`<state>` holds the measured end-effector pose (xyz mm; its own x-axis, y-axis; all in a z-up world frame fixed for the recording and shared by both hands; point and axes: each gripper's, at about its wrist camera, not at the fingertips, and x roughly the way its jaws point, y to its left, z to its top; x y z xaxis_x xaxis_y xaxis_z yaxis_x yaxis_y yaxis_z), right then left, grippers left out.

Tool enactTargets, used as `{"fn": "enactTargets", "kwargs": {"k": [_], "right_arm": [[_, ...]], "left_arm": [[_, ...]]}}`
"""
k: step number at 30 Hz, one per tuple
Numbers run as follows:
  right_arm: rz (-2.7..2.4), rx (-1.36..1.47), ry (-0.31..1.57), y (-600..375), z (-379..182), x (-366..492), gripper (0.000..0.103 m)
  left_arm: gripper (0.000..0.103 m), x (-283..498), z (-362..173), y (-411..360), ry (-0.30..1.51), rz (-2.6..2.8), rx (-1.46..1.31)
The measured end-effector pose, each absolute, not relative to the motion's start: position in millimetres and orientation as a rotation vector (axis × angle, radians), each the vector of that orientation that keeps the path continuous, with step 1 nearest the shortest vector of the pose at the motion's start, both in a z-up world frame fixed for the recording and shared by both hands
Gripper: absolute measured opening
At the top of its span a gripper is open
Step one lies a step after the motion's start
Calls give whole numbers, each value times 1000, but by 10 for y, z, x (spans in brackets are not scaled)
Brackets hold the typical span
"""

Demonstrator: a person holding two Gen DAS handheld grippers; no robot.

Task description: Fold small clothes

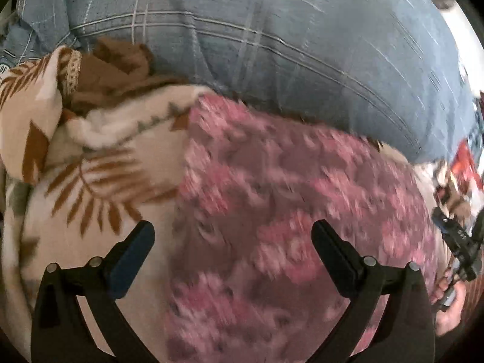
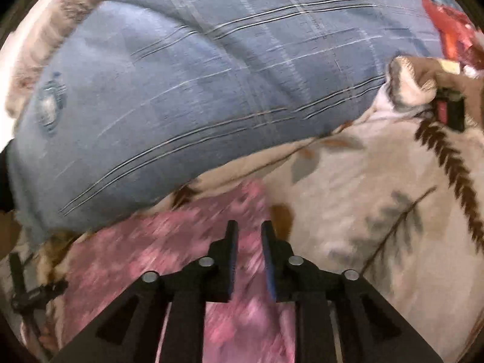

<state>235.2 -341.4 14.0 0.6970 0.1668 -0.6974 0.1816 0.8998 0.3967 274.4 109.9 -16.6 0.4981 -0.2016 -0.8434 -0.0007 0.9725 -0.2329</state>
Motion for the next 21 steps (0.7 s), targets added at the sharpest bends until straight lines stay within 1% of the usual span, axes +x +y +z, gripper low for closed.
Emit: {"fn": "enactTargets", "kwargs": {"k": [1, 2, 3, 4, 5, 6, 9, 10, 12, 15, 19, 21], "right_arm": [[-7, 450, 855, -3345, 15, 2332, 35], [-19, 420, 909, -3331, -90, 2360, 35], [-34, 378, 860, -3278, -70, 2296, 33], [-63, 346, 867, -3217, -17, 2270, 34], [-86, 336, 889, -3168, 11, 2257, 34], [-92, 333, 881, -3101, 74, 2212, 37], [-12, 299, 824, -2796, 268, 2035, 38], [30, 279, 823, -2657, 312, 1959, 41], [127, 211, 832, -2247, 316, 1837, 46], [280, 70, 835, -1520, 297, 1612, 49], [471, -166, 835, -488, 184, 1329, 54], [530, -262, 827, -170, 117, 1246, 56]], "left_arm": [[103, 2723, -259, 1035, 1078, -119, -180], [103, 2731, -345, 986, 1122, -109, -145], [103, 2708, -392, 962, 1134, -103, -122], [103, 2655, -346, 970, 1105, -101, -118], [103, 2625, -291, 1003, 1120, -96, -127], [103, 2615, -261, 1036, 1132, -106, -144], [103, 2544, -61, 1222, 1114, -94, -175], [103, 2529, 3, 1291, 1101, -78, -167], [103, 2469, 158, 1477, 1080, -47, -164], [103, 2397, 316, 1729, 1065, -27, -212], [103, 2242, 399, 1976, 1051, -19, -250], [103, 2257, 387, 2053, 1046, -17, -260]]}}
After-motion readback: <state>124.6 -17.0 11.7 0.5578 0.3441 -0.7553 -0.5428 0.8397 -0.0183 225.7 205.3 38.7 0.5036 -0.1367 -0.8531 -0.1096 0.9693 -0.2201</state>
